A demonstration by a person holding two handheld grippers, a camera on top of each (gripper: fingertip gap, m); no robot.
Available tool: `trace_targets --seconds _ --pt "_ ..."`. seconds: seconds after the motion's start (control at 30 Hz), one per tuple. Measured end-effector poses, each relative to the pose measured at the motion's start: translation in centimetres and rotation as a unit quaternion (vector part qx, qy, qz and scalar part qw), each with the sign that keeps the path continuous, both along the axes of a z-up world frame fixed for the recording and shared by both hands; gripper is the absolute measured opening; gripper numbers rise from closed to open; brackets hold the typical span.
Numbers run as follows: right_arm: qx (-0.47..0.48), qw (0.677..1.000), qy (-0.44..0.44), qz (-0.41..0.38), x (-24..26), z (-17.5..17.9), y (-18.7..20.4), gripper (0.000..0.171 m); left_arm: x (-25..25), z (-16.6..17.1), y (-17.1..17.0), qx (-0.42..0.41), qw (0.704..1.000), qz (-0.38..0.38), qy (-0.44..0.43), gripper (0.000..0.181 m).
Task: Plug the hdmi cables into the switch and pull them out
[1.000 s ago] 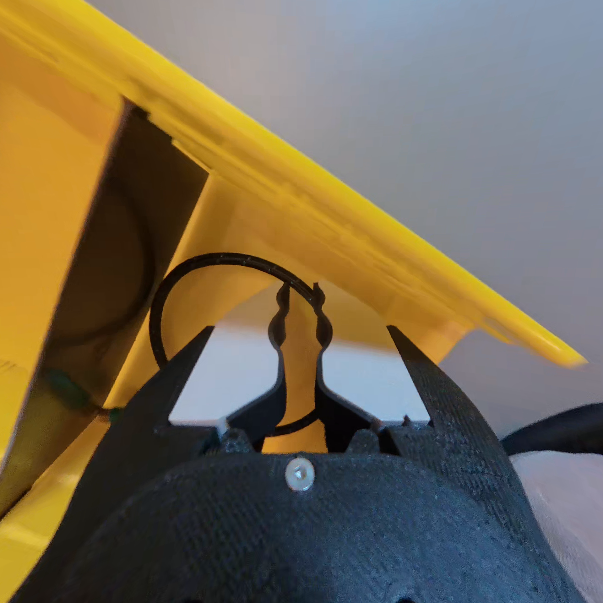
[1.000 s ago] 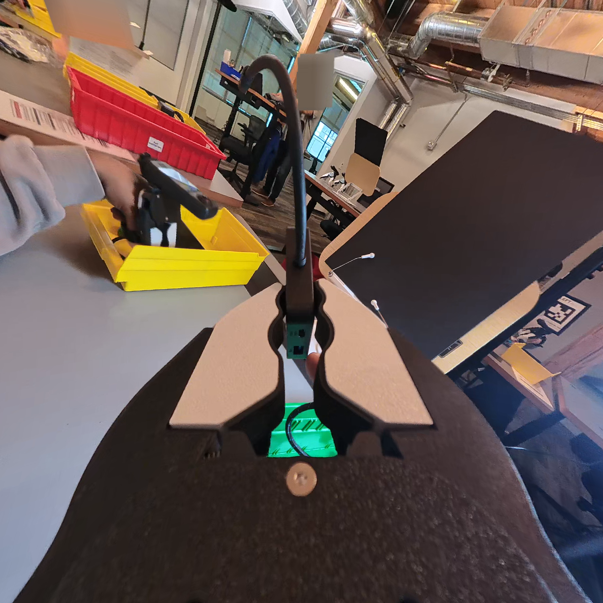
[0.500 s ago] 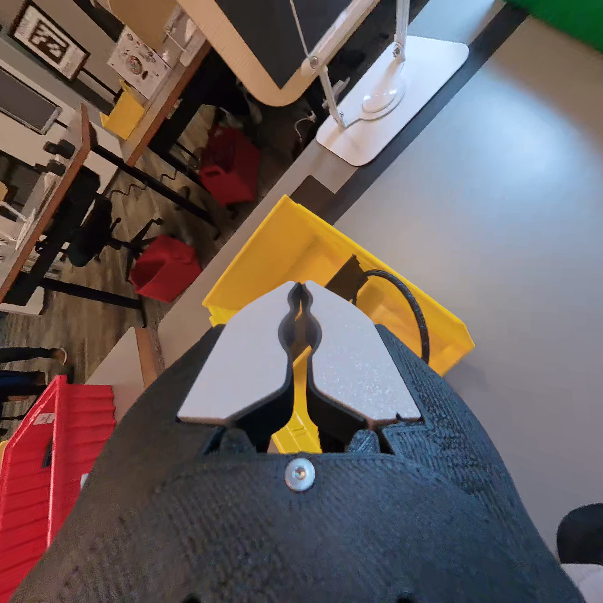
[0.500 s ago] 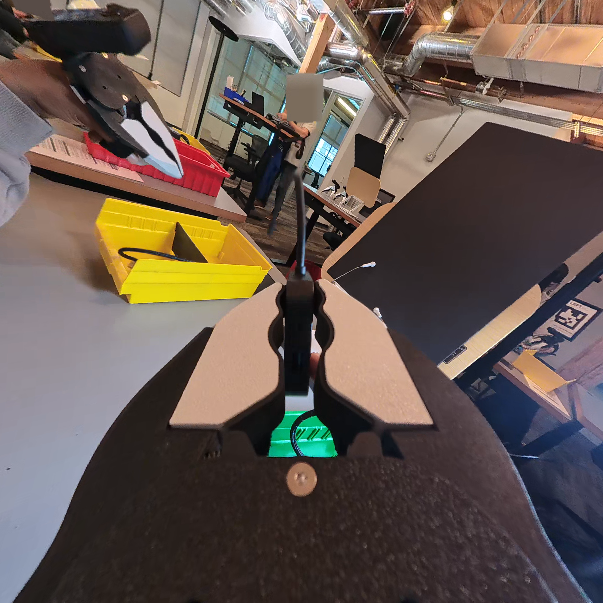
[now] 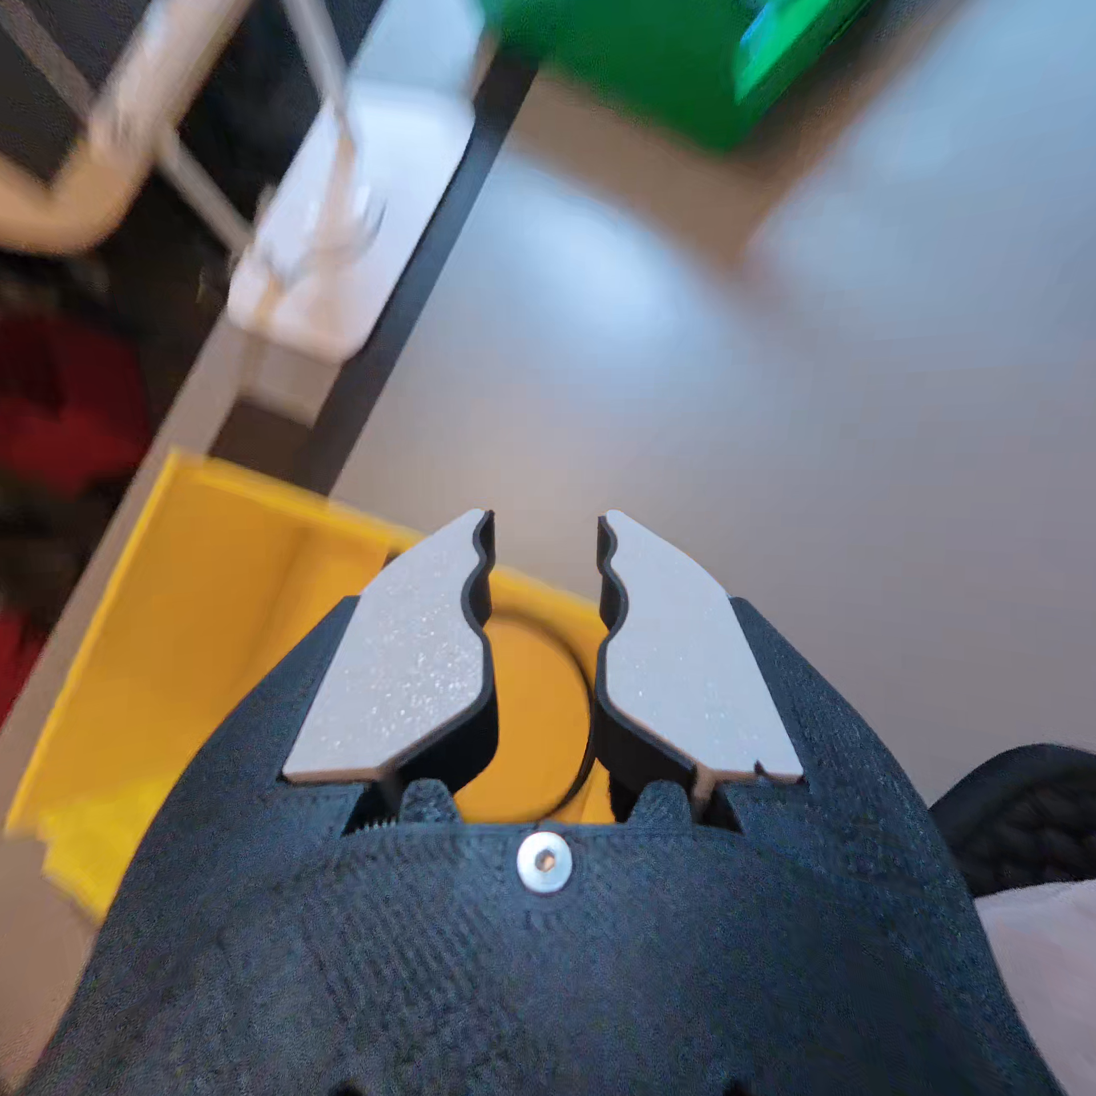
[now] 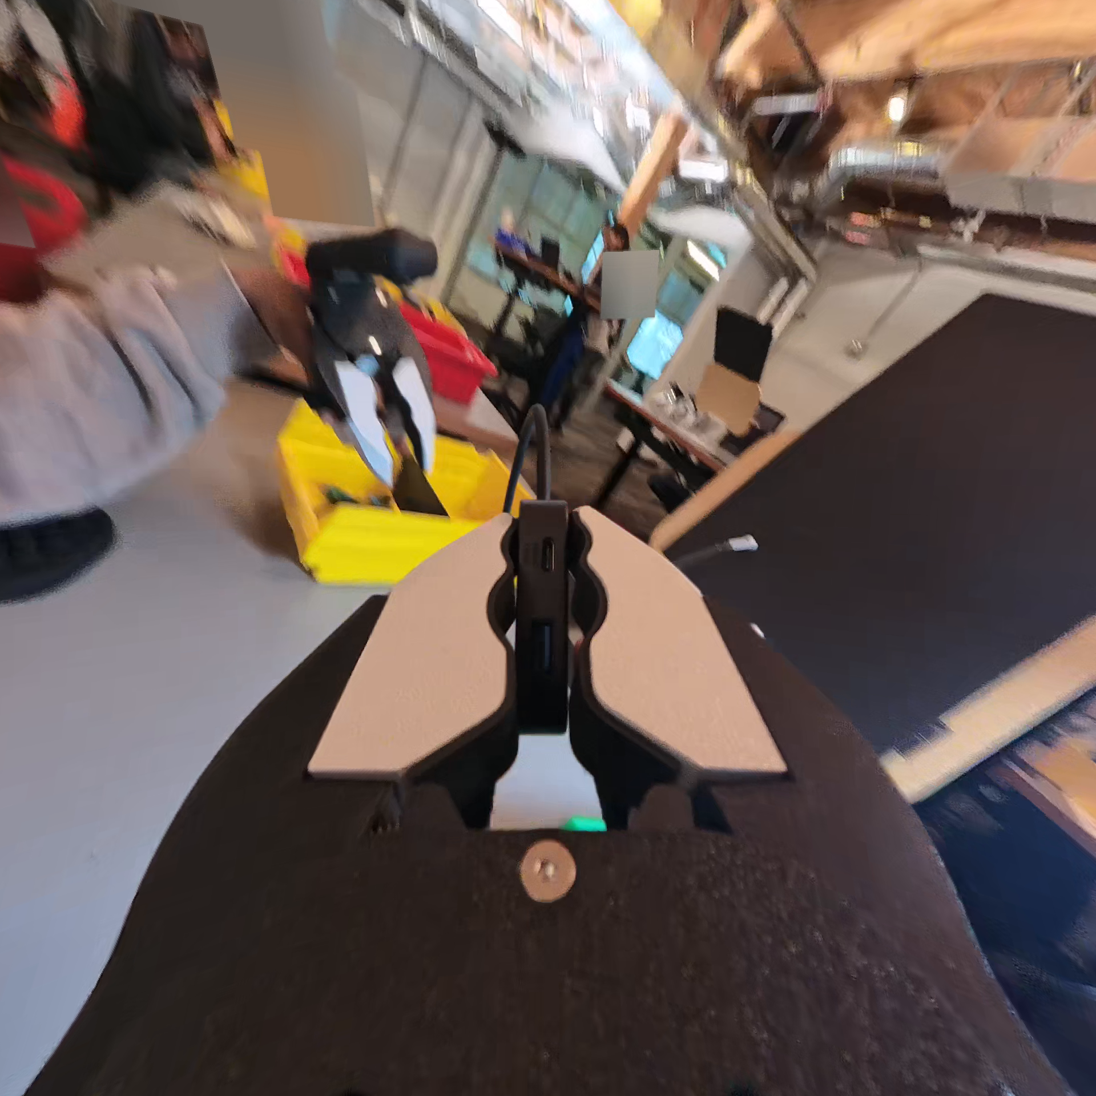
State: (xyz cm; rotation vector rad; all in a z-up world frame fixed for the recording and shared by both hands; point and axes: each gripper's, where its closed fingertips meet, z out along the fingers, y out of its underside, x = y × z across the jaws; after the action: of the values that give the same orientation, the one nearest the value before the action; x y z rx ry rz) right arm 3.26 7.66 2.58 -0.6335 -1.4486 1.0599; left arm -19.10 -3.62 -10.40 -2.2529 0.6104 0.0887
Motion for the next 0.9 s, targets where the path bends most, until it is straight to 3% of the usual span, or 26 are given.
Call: trace_targets --seconds 0.03,0.17,0.27,0.33,0.4,0.5,0.6,0.8,0.9 --pt "-0.024 0.999 0.026 0.031 0.3 0.9 -1.0 0.014 2.7 1.4 0.7 0.036 0.998 -0.053 -0.017 0.034" --pt "-0.132 0.968 0.137 0.162 2.1 4.7 -5.0 0.014 14.9 6.1 2.6 0.179 0.94 -0.272 -0.1 0.038" --pt "-0.187 0.945 0.159 0.215 1.9 5.1 -7.1 0.014 21.0 8.9 4.7 0.269 0.895 -0.306 -0.181 0.045" --pt "-0.156 0.957 0.128 0.208 0.4 3.5 -8.4 0.014 22.5 9.7 5.6 0.304 0.887 -0.296 -0.184 0.042" --pt "-0.121 0.968 0.115 0.188 -0.5 2.3 -8.7 0.014 22.5 9.5 5.4 0.323 0.888 -0.3 -0.128 0.021" --pt "-0.062 0.98 0.046 0.182 -1.0 0.5 -9.1 0.015 21.0 8.5 4.7 0.291 0.905 -0.306 -0.059 0.017" --pt "0.061 0.991 -0.029 0.112 -2.2 -2.5 -8.7 0.017 18.9 6.9 4.7 0.268 0.916 -0.29 0.073 0.015" --pt "0.241 0.967 -0.08 -0.028 -4.1 -5.5 -7.4 0.024 17.3 5.5 4.8 0.226 0.912 -0.259 0.222 0.014" --pt "0.287 0.952 -0.087 -0.058 -4.6 -6.3 -7.3 0.016 16.8 5.3 5.2 0.217 0.904 -0.241 0.278 0.014"
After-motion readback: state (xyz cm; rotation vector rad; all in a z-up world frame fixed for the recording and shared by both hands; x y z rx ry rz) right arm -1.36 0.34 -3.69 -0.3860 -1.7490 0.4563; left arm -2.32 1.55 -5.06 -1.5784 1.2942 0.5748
